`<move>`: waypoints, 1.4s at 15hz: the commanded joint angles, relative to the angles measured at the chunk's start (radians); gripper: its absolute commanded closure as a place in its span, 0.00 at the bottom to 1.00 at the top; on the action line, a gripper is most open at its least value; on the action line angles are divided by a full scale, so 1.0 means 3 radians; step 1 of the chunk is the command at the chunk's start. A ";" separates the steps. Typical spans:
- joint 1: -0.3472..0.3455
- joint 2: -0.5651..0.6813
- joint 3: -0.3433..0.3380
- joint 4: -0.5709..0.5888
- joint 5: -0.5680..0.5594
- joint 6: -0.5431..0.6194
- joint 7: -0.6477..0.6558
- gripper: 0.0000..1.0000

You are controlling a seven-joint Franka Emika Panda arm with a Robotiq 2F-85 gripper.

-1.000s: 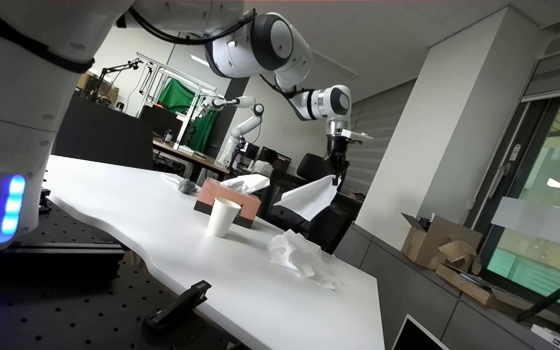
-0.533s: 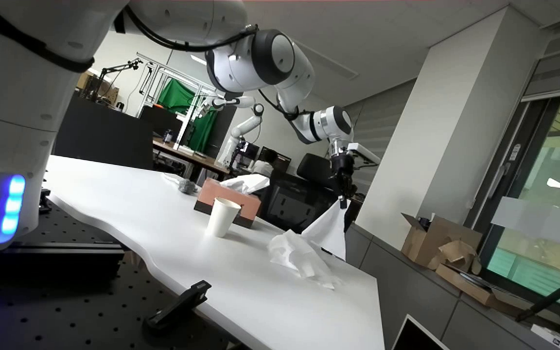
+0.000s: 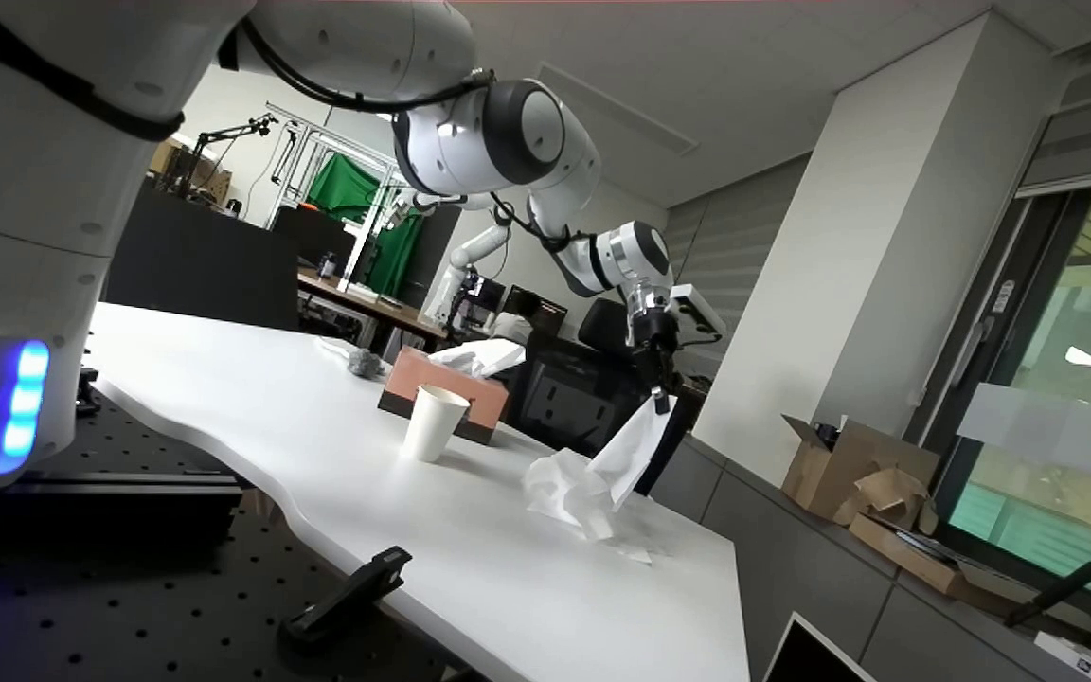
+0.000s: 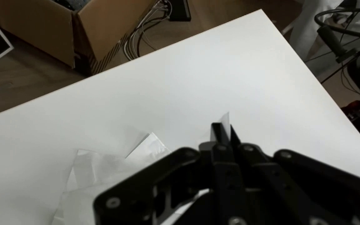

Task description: Remove three tissue pieces from the tissue box and put them on the table

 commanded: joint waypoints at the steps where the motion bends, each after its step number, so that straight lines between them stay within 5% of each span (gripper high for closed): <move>1: 0.0087 0.0243 0.0042 0.0292 -0.0098 -0.0141 -0.0118 1.00; 10: 0.0501 0.0844 0.0110 0.0566 -0.0087 0.0284 0.0270 1.00; 11: 0.0519 0.0887 0.0129 0.0598 -0.0061 0.0322 0.0324 0.74; 13: 0.0537 0.0936 0.0157 0.0652 -0.0004 0.0334 0.0414 0.68; 21: 0.0428 0.0480 0.0454 0.0486 0.0600 0.0284 0.0784 0.14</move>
